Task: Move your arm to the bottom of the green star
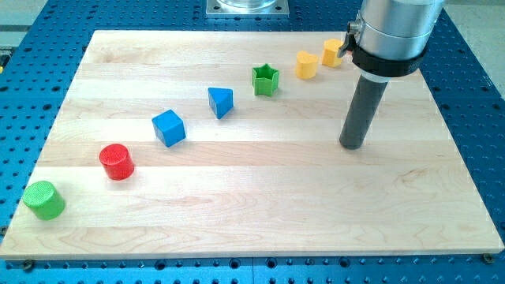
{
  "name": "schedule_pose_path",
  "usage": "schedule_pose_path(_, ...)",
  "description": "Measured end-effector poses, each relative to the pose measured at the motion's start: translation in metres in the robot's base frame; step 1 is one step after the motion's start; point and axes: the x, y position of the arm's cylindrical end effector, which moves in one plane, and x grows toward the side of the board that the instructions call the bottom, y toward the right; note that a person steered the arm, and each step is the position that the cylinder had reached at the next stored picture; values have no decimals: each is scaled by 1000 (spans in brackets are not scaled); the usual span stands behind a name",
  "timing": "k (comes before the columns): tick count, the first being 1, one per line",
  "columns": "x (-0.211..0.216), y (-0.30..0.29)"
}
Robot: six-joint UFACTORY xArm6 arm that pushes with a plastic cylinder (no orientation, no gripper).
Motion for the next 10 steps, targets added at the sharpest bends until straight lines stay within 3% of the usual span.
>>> schedule_pose_path(2, 0, -15)
schedule_pose_path(3, 30, -60)
schedule_pose_path(4, 50, -69)
schedule_pose_path(5, 50, -95)
schedule_pose_path(10, 49, -99)
